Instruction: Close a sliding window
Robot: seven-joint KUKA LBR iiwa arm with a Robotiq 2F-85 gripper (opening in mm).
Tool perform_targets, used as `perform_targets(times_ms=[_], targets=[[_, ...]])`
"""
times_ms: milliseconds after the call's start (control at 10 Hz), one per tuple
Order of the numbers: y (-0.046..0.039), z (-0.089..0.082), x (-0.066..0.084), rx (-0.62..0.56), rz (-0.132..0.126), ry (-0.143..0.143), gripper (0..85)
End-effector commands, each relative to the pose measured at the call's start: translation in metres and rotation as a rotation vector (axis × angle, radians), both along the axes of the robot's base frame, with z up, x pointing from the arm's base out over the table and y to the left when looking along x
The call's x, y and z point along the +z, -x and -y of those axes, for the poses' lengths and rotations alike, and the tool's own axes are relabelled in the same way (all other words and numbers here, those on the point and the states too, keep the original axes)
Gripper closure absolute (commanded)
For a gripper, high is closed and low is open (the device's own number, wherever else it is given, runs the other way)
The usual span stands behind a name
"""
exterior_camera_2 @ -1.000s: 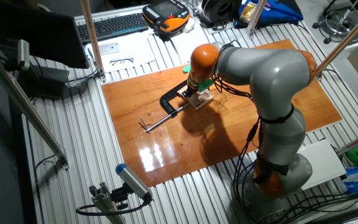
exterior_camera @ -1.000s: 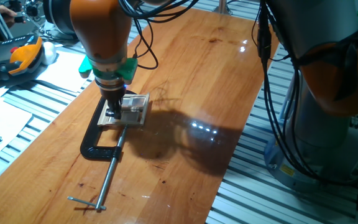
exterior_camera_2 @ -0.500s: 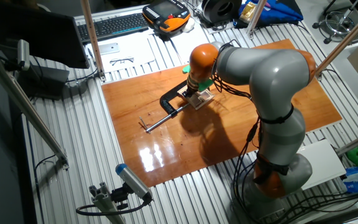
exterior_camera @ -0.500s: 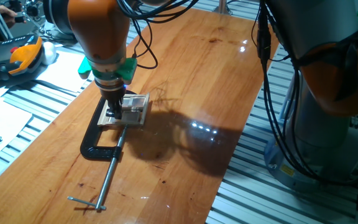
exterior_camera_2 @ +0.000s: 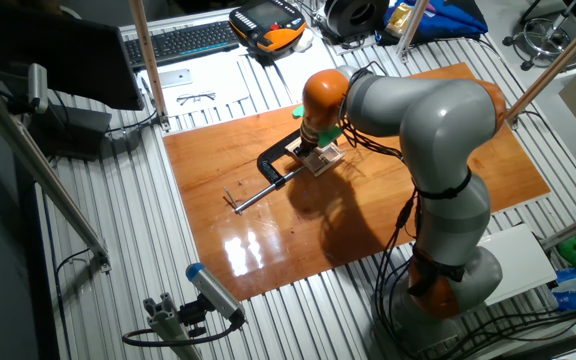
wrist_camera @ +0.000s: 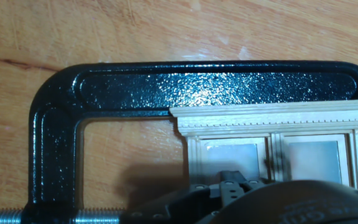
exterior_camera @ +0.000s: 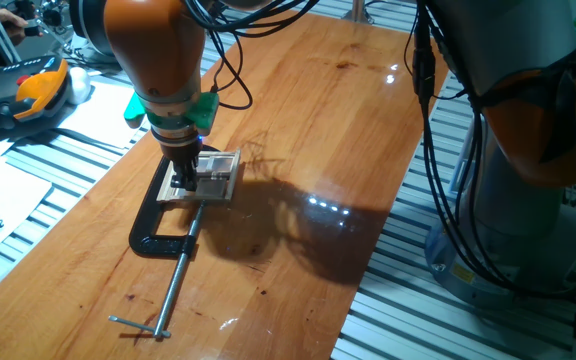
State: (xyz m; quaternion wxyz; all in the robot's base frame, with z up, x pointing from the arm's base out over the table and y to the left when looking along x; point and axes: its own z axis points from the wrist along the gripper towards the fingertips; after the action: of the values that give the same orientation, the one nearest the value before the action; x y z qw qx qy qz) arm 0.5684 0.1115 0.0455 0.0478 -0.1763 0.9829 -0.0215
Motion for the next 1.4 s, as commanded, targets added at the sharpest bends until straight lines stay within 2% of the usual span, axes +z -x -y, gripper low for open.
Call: perform_targets(times_ms=[0, 300, 700, 1300], targets=[[0.0001, 0.0002, 0.0000, 0.001, 0.000, 0.002, 85.0], [0.0010, 0.0009, -0.0003, 0.004, 0.000, 0.007, 85.0], [0.0014, 0.0010, -0.0009, 0.003, 0.012, -0.001, 85.0], [0.0039, 0.0024, -0.0017, 0.001, -0.003, 0.005, 85.0]])
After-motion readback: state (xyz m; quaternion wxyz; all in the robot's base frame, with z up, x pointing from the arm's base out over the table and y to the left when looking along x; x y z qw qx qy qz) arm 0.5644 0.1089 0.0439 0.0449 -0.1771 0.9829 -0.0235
